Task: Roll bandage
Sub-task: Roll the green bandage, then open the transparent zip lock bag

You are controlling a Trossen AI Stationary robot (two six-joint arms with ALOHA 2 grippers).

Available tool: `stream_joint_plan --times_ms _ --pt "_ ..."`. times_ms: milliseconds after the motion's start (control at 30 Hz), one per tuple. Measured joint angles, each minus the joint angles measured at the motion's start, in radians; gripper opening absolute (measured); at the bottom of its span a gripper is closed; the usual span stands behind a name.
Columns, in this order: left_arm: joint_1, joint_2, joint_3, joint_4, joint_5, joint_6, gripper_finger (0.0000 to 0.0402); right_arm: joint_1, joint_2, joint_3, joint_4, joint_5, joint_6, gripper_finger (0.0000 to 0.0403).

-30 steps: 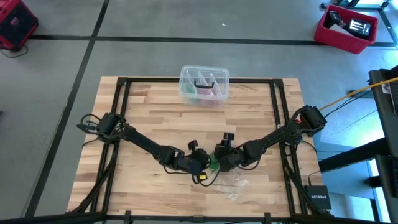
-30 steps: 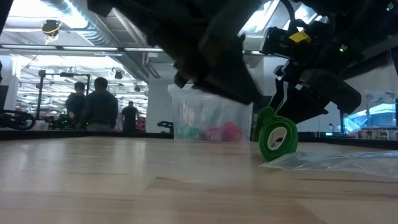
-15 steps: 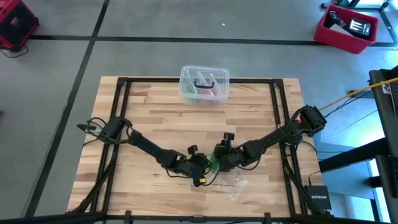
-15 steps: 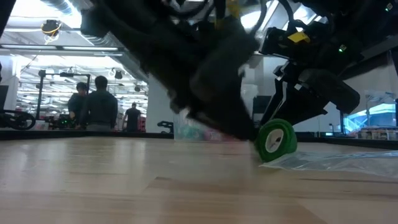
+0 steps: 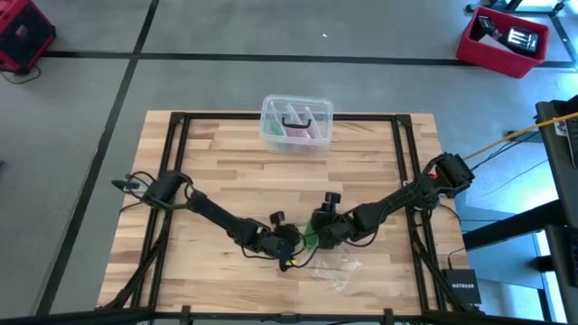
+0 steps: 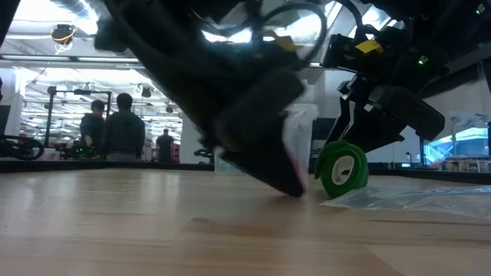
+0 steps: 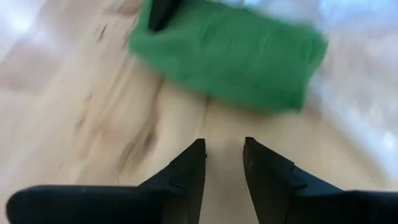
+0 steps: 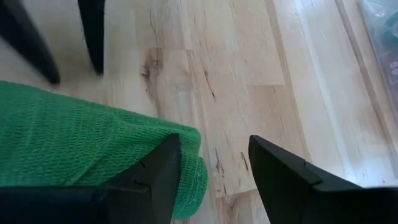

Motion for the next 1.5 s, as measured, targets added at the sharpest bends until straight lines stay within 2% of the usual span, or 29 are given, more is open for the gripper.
stream_joint_plan --times_ms 133,267,500,667,833,933,1067,1200,1300,1500 --pt "-0.026 -0.07 -0.005 -0.13 -0.03 -0.002 0.01 0.0 0.0 0.0 0.003 0.0 0.001 0.0193" --pt "-0.059 -0.167 -0.001 -0.14 -0.092 0.025 0.01 0.0 0.0 -0.001 0.008 0.001 0.0 0.0193" --pt "-0.103 -0.197 -0.002 -0.14 -0.124 0.062 0.01 -0.001 -0.01 -0.003 0.04 -0.005 0.0 0.0196" --pt "-0.129 -0.19 -0.002 -0.15 -0.15 0.045 0.01 0.0 -0.066 -0.003 0.037 -0.064 0.024 0.0234" --pt "-0.148 -0.19 -0.002 -0.15 -0.182 0.041 0.01 -0.001 -0.147 -0.003 0.041 -0.06 0.017 0.0278" --pt "-0.149 -0.19 -0.002 -0.152 -0.184 0.021 0.01 -0.001 -0.208 -0.002 0.031 -0.066 0.005 0.0287" --pt "-0.147 -0.19 -0.002 -0.144 -0.185 0.02 0.01 0.004 -0.289 -0.002 -0.018 -0.138 0.017 0.0289" --pt "-0.147 -0.19 -0.002 -0.147 -0.185 0.01 0.01 0.055 -0.346 -0.001 -0.071 -0.238 0.098 0.0289" --pt "-0.147 -0.19 -0.002 -0.144 -0.185 0.0 0.01 0.147 -0.348 -0.001 -0.071 -0.281 0.146 0.0289" --pt "-0.147 -0.19 -0.002 -0.129 -0.185 -0.021 0.01 0.315 -0.245 0.0 -0.088 -0.149 0.305 0.0289"
